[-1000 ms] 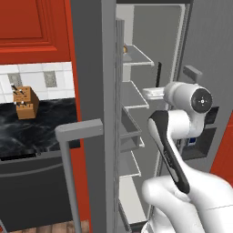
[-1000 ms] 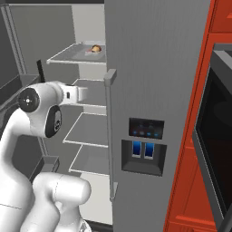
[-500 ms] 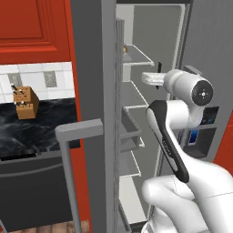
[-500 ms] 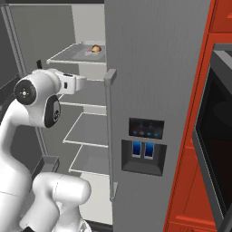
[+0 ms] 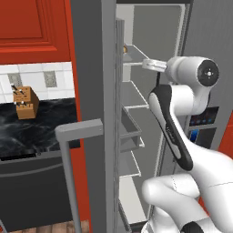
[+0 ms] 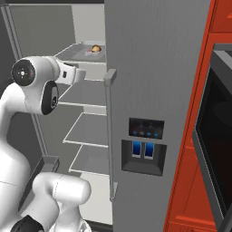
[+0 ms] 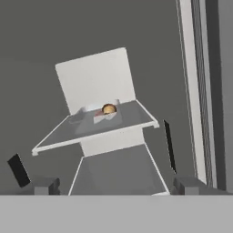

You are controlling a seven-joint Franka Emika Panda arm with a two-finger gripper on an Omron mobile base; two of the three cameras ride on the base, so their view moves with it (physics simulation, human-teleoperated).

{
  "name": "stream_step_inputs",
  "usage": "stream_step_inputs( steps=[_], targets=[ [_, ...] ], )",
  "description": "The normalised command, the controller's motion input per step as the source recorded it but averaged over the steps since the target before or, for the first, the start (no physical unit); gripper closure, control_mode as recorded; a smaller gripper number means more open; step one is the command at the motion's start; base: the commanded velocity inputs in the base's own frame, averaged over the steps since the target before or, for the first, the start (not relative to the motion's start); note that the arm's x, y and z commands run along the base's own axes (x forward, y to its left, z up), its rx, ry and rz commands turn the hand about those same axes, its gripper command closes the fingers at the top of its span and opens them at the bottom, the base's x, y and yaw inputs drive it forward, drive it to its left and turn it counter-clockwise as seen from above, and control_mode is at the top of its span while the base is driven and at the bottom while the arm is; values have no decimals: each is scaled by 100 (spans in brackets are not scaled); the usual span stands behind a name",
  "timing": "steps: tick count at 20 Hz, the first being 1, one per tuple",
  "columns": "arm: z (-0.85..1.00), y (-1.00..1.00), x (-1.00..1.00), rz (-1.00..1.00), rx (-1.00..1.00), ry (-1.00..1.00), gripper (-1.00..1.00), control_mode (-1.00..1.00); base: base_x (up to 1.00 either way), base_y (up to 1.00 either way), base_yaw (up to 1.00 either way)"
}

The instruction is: Place the tupperware containing the steak and mushroom meal in the microwave. Close the microwave door and press the start button to reheat the meal.

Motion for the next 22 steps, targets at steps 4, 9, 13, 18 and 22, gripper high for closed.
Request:
stream_step_inputs(
  steps=[4, 9, 13, 18, 22],
  targets=[
    [1, 9, 0, 0, 10, 11, -100, -100, 0, 0, 0],
    [0, 24, 0, 0, 3, 13, -100, -100, 0, 0, 0],
    [0, 21, 8, 0, 2, 9, -100, -100, 0, 0, 0],
    [0, 2, 29, 0, 5, 4, -100, -100, 0, 0, 0],
    [0, 0, 39, 0, 1, 1, -100, -100, 0, 0, 0]
  ],
)
